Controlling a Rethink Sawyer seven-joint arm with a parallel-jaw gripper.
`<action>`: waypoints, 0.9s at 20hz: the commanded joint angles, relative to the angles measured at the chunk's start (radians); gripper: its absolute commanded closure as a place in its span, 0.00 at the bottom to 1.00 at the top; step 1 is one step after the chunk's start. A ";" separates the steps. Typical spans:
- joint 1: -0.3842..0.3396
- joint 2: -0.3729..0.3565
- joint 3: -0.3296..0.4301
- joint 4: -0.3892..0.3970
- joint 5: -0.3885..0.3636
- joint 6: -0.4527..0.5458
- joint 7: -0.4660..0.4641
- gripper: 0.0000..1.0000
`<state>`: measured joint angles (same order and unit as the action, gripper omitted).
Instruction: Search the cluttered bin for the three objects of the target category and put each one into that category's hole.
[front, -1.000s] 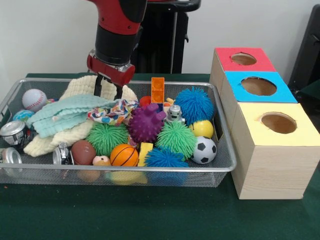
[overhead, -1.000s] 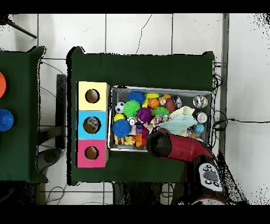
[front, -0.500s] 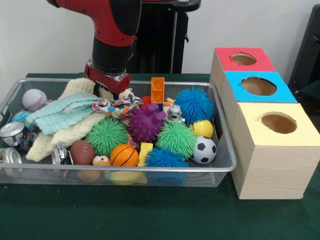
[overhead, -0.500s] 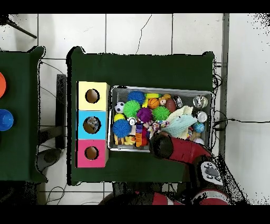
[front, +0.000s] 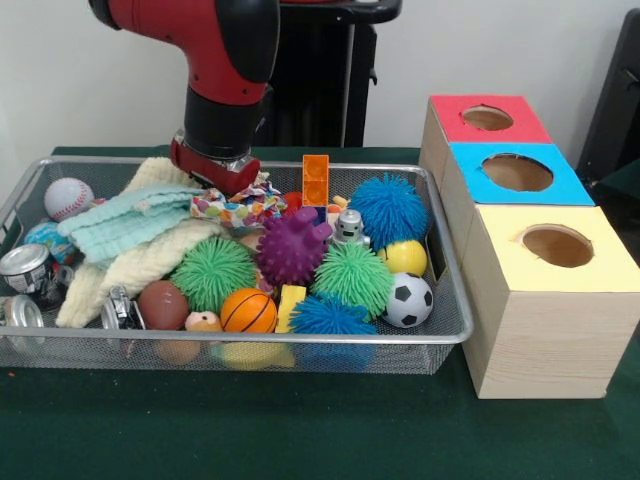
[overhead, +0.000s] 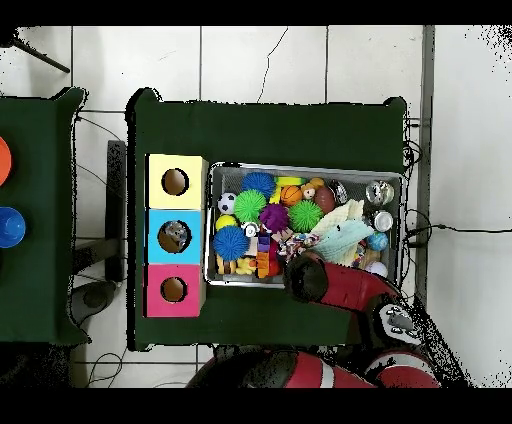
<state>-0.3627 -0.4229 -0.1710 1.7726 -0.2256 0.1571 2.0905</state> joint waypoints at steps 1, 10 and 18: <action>-0.014 0.023 0.075 0.006 -0.020 -0.016 0.070 1.00; 0.083 -0.236 0.046 -0.012 0.016 0.132 0.045 1.00; 0.080 -0.322 0.110 -0.082 0.031 0.292 -0.020 1.00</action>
<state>-0.2776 -0.6590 -0.1695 1.7616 -0.2262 0.3029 2.0905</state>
